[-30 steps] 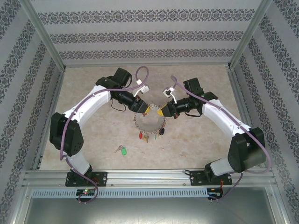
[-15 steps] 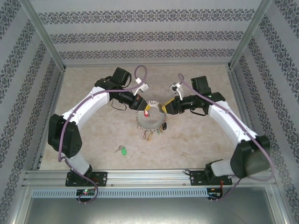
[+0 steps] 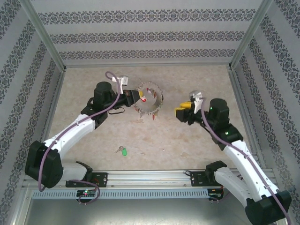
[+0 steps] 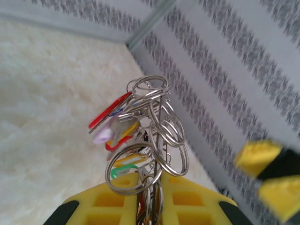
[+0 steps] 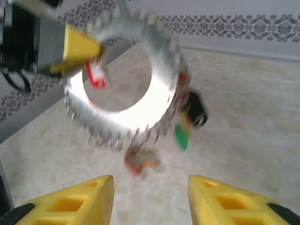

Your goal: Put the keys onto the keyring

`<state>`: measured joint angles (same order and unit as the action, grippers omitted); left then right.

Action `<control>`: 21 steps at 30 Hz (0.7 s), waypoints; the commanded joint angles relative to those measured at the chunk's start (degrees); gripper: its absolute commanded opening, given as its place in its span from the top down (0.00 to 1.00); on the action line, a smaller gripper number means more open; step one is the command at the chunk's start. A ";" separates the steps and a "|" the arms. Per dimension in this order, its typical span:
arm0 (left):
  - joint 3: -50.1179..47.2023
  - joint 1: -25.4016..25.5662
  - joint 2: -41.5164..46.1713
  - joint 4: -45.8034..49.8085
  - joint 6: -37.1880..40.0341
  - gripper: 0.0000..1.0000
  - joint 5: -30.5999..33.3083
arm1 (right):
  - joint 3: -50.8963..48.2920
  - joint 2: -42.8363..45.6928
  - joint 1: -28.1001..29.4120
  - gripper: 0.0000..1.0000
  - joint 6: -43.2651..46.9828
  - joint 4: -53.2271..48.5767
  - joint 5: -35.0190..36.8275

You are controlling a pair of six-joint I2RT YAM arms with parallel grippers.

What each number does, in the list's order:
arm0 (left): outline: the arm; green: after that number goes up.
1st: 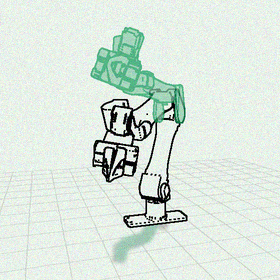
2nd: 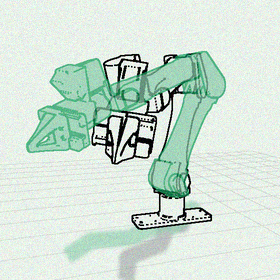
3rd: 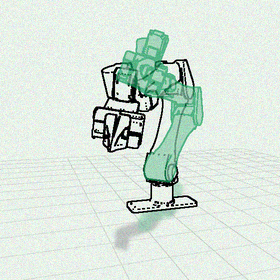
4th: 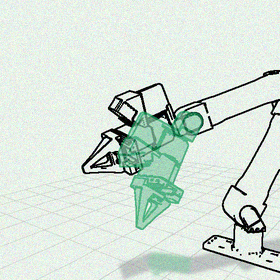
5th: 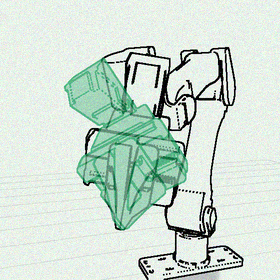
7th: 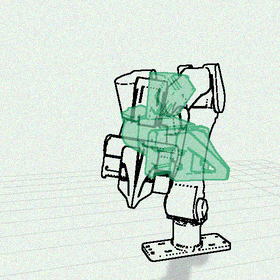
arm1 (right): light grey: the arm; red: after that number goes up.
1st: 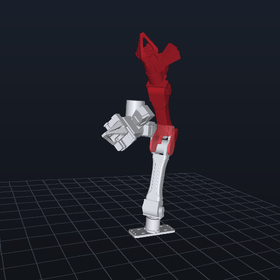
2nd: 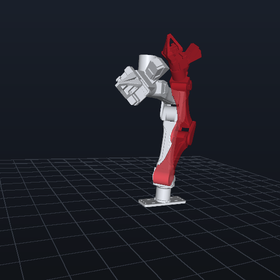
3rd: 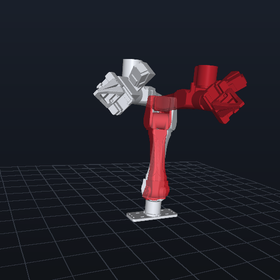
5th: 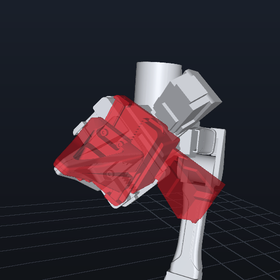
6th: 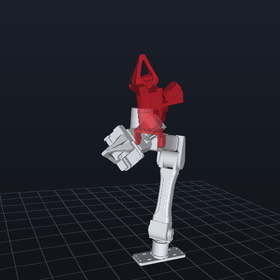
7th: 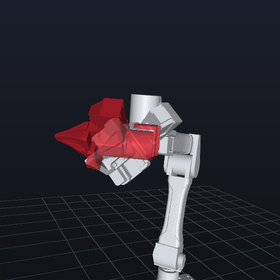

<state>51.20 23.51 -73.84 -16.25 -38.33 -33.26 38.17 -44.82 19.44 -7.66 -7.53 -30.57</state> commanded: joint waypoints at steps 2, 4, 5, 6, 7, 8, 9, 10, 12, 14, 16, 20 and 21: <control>-2.31 -0.16 4.17 -20.77 -7.41 0.99 4.61 | -7.76 5.17 7.98 0.60 5.06 15.12 7.03; -2.54 -0.08 4.58 -21.88 -6.86 0.99 4.48 | -10.90 6.18 11.46 0.65 7.12 20.43 9.83; -2.62 0.01 4.52 -23.04 -6.44 0.98 4.00 | -11.87 6.08 13.22 0.66 8.09 22.20 11.82; -2.53 0.07 4.37 -23.80 -6.31 0.98 3.53 | -12.22 5.45 14.57 0.68 9.10 23.41 13.69; -2.35 0.13 4.07 -24.49 -6.07 0.98 3.12 | -12.43 4.61 15.99 0.70 10.24 24.54 15.54; -2.21 0.36 3.64 -25.38 -5.89 0.97 2.54 | -12.47 3.38 17.31 0.71 11.74 25.89 16.44; -1.97 0.48 3.21 -26.30 -5.87 0.97 2.02 | -12.39 2.19 18.34 0.72 13.07 27.12 16.91; -1.69 0.51 2.59 -27.04 -6.00 0.97 1.51 | -12.17 0.66 19.55 0.73 14.37 28.78 17.73; -1.12 0.69 1.17 -29.37 -6.08 0.96 -0.22 | -11.59 -2.44 21.14 0.74 15.92 32.50 18.40; -0.18 0.87 -0.61 -31.13 -6.06 0.96 -2.19 | -10.07 -6.05 21.88 0.74 17.28 35.00 17.70; 0.75 0.97 -2.43 -33.12 -6.24 0.96 -3.85 | -8.07 -9.27 22.36 0.74 18.05 36.00 16.42; 2.22 1.16 -4.83 -35.14 -6.79 0.96 -5.65 | -6.49 -14.22 23.47 0.73 18.22 41.24 18.48; 2.37 1.13 -5.05 -35.37 -6.72 0.95 -5.66 | -6.74 -15.34 23.59 0.72 18.05 43.17 19.12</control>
<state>50.15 24.05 -79.13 -42.13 -44.01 -36.29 29.65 -58.67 42.28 8.95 27.22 -13.78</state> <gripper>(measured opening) 0.125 0.277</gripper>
